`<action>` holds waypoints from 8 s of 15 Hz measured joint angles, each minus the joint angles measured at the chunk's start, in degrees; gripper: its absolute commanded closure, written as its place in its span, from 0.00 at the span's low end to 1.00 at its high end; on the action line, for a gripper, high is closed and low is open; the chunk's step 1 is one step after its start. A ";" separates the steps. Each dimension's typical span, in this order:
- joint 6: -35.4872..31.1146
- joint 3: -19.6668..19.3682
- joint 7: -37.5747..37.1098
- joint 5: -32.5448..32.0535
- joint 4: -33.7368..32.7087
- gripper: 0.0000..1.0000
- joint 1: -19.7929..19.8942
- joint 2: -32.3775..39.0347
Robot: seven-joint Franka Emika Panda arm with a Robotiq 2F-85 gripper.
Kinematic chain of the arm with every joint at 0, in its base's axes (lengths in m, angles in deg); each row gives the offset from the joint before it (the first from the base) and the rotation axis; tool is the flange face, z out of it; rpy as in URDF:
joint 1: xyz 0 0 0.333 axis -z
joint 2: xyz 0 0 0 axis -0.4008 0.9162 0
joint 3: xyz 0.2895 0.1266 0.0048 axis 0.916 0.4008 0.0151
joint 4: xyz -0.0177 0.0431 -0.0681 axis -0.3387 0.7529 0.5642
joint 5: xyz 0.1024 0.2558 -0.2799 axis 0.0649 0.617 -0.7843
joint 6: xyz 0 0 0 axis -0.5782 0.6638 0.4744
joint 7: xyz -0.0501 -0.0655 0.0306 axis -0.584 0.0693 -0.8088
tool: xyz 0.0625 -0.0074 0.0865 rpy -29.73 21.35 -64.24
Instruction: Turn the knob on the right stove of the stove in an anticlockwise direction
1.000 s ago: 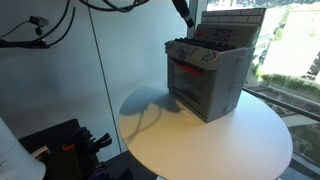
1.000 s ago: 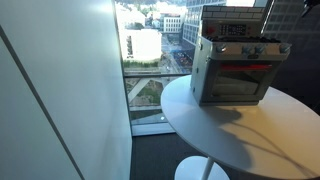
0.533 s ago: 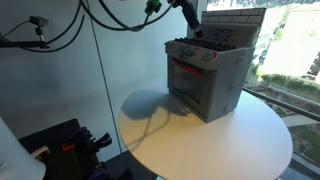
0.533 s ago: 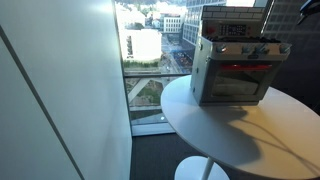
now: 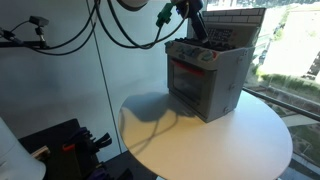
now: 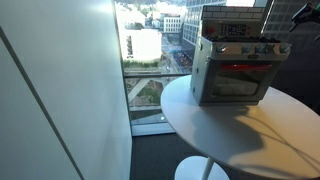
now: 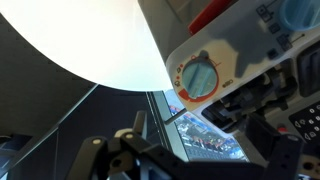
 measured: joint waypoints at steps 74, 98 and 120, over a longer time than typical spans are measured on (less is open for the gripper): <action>-8.21 1.36 2.40 8.93 -4.19 0.90 1.43 9.58; -6.71 0.79 2.24 -21.60 -4.21 0.90 0.43 8.79; 1.52 -0.82 3.94 -26.44 -2.58 0.00 0.46 3.55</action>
